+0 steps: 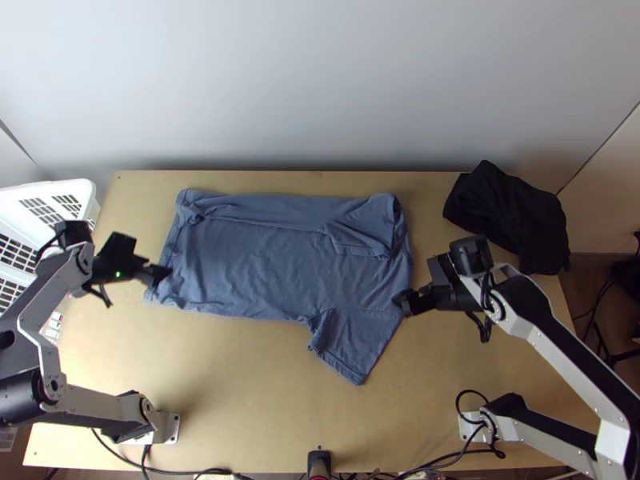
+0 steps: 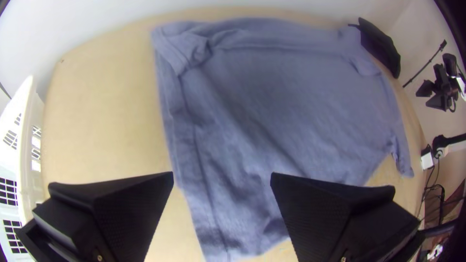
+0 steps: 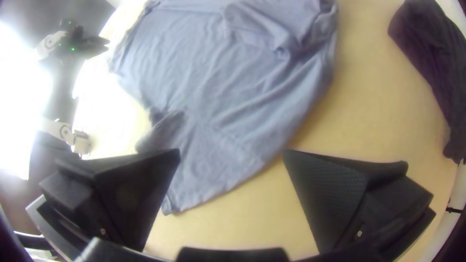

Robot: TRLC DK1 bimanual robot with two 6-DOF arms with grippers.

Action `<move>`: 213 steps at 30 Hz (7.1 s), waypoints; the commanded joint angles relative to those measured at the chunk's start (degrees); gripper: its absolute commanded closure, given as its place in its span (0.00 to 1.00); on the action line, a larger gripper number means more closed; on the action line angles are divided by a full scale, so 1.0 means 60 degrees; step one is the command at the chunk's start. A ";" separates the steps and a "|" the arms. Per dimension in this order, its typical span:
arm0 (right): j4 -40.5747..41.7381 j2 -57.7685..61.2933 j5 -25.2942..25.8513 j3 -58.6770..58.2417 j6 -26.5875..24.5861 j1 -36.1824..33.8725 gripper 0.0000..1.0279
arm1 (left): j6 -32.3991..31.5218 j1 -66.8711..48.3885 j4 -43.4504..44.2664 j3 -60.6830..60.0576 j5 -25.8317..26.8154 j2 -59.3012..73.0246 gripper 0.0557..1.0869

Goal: Fold the t-shirt

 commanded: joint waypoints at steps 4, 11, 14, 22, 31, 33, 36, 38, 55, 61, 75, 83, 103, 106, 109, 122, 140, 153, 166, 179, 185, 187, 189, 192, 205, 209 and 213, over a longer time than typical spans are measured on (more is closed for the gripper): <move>-0.1543 -0.0961 -0.0549 -0.0599 0.0357 0.0961 0.04 | 0.1860 0.0751 -0.2418 -0.0565 -0.0061 -0.0548 0.06; -0.2247 -0.1225 -0.0637 -0.1126 0.0269 0.1576 0.04 | 0.1919 0.0927 -0.2418 -0.0711 -0.0076 -0.0533 0.06; -0.2291 -0.1195 -0.0681 -0.1492 0.0342 0.1854 0.04 | 0.1860 0.0883 -0.2374 -0.0711 -0.0061 -0.0533 0.06; -0.0796 -0.0492 -0.0900 -0.2019 0.0958 0.2792 0.04 | 0.1348 0.0590 -0.2256 -0.0726 -0.0061 -0.0533 0.06; 0.1064 0.1397 -0.0900 -0.1814 0.1529 0.3597 0.04 | 0.1172 0.0590 -0.2125 -0.0653 -0.0046 -0.0562 0.06; 0.1196 0.1807 -0.0900 -0.1741 0.1529 0.3671 0.04 | 0.1069 0.0546 -0.2051 -0.0609 -0.0046 -0.0533 0.06; 0.1269 0.2306 -0.0900 -0.1697 0.1529 0.3817 0.04 | 0.0981 0.0473 -0.2051 -0.0492 -0.0046 -0.0460 0.06; 0.1284 0.2496 -0.0915 -0.1682 0.1544 0.3905 0.04 | 0.0967 0.0458 -0.1993 -0.0477 -0.0046 -0.0401 0.06; 0.2470 0.2599 -0.0886 -0.1536 0.1690 0.4110 0.97 | 0.0762 0.0356 -0.1817 -0.0448 -0.0061 -0.0094 0.06; 0.2485 0.2188 -0.0886 -0.1097 0.1690 0.3656 0.97 | 0.0615 0.0312 -0.1802 -0.0433 -0.0046 -0.0094 0.06; 0.2397 0.1881 -0.0871 -0.1097 0.1690 0.3539 0.97 | 0.0571 0.0488 -0.1832 0.0065 -0.0076 -0.0035 0.06; 0.2412 0.1866 -0.0886 -0.1082 0.1690 0.3436 0.97 | 0.1084 0.0561 -0.1846 0.0006 -0.0764 0.0346 0.05; 0.2500 0.2291 -0.0827 -0.0804 0.1573 0.2982 0.97 | 0.0806 0.0253 -0.2476 -0.0184 -0.0735 0.0507 0.97; 0.2514 0.2291 -0.0681 -0.0613 0.1573 0.2601 0.97 | 0.0366 0.0356 -0.2476 0.0138 -0.0383 0.0273 0.97; 0.2514 0.2291 -0.0666 -0.0320 0.1500 0.1971 0.97 | -0.0425 0.0356 -0.2520 0.0900 -0.0325 0.0317 0.97; 0.2719 0.2848 -0.0651 0.1833 0.1251 -0.0460 0.97 | -0.3677 -0.0684 -0.2154 0.3141 -0.0163 0.1386 0.97; 0.3085 0.4869 -0.0637 0.3752 0.1265 -0.1866 0.97 | -0.6196 -0.1490 -0.2564 0.6891 -0.0193 0.4008 0.97; 0.3100 0.6978 -0.0461 0.5481 0.1339 -0.1969 0.97 | -0.6987 -0.1563 -0.2872 0.8781 -0.0193 0.5634 0.97; 0.3115 0.8385 -0.0212 0.6184 0.1163 -0.2291 0.97 | -0.7925 -0.1563 -0.2725 1.0158 -0.0251 0.7480 0.97; 0.3979 0.7843 -0.0183 0.5407 0.0943 -0.2262 0.53 | -0.7734 -0.2017 -0.3209 1.0378 -0.0193 0.6923 0.04; 0.4243 0.6641 -0.0183 0.4587 0.1016 -0.1984 0.03 | -0.7661 -0.1475 -0.3209 1.0597 -0.0207 0.6821 0.04; 0.4243 0.6143 -0.0168 0.4309 0.0972 -0.1954 0.03 | -0.7588 -0.1226 -0.3223 1.0612 -0.0207 0.6762 0.04; 0.4213 0.5572 -0.0168 0.4074 0.0943 -0.1954 0.03 | -0.7559 -0.0977 -0.3355 1.0641 -0.0207 0.6689 0.04; 0.4008 0.4723 -0.0168 0.3899 0.1002 -0.1998 0.03 | -0.7222 -0.0640 -0.3926 1.0641 -0.0207 0.6410 0.04; 0.2104 0.1837 -0.0183 0.4279 0.1588 -0.1530 0.03 | -0.6987 0.0092 -0.3194 0.8356 0.1917 0.5766 0.04; 0.1855 0.1793 -0.0183 0.4470 0.1588 -0.1500 0.03 | -0.7295 -0.0113 -0.3194 0.8356 0.2297 0.6015 0.04; 0.1708 0.1793 -0.0183 0.4690 0.1676 -0.1500 0.03 | -0.7441 -0.0318 -0.2872 0.8356 0.2297 0.6381 0.04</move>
